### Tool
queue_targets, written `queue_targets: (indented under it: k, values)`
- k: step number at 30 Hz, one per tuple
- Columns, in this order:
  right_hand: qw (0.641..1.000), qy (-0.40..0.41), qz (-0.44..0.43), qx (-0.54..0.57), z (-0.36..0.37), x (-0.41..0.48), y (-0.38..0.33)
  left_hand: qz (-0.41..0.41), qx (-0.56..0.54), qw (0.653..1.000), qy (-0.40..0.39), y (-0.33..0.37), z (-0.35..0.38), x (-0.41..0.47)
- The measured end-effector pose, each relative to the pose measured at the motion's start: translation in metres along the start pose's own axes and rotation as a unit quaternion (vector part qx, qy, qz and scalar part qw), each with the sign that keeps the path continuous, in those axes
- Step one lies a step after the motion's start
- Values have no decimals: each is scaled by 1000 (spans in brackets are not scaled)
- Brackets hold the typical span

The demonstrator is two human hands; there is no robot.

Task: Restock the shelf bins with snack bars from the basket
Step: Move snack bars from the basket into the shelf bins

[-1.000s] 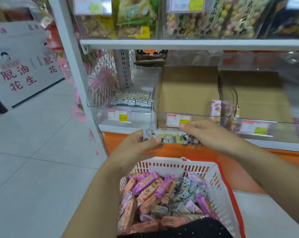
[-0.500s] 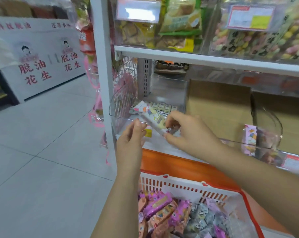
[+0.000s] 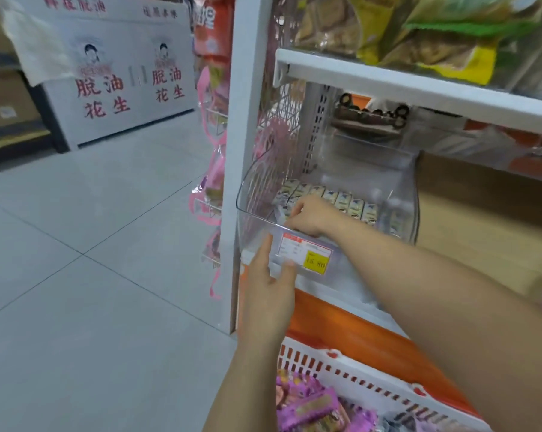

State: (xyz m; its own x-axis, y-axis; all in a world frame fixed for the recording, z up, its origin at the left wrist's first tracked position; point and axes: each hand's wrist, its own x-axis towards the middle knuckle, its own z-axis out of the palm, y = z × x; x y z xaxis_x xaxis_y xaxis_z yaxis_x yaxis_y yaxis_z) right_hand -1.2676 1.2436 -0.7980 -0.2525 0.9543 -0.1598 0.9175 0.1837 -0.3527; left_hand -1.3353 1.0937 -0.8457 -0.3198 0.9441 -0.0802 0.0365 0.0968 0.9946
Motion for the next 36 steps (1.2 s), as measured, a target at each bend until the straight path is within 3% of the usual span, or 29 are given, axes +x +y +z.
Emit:
queue_targets:
  k: [9, 15, 18, 21, 24, 27, 30, 36]
  values:
    - [984, -153, -85, -26, 4, 11, -14, -20, -52, 997, -44, 12, -2, -8]
    - [980, -181, -80, -6, -2, 2, -8, -13, -32, 998, -49, 16, -1, -13]
    - [988, -124, -81, 37, -14, -15, -4, -9, -27, 999, -34, 16, 0, -15]
    - [987, 8, -105, 124, -25, -47, 1, -11, -10, 1000, 2, 12, -1, -16]
    - [958, 167, -189, 133, -27, -101, 11, -16, 36, 999, 20, 6, -4, -21]
    - [937, 210, -247, 130, -14, -163, 31, -15, 142, 989, -27, -4, -3, -30]
    - [950, 173, -219, 142, 16, -203, 67, -12, 264, 957, -118, -14, 3, -42]
    - [994, -12, -65, 85, 111, -223, 167, 32, 409, 892, -191, -14, 19, -58]
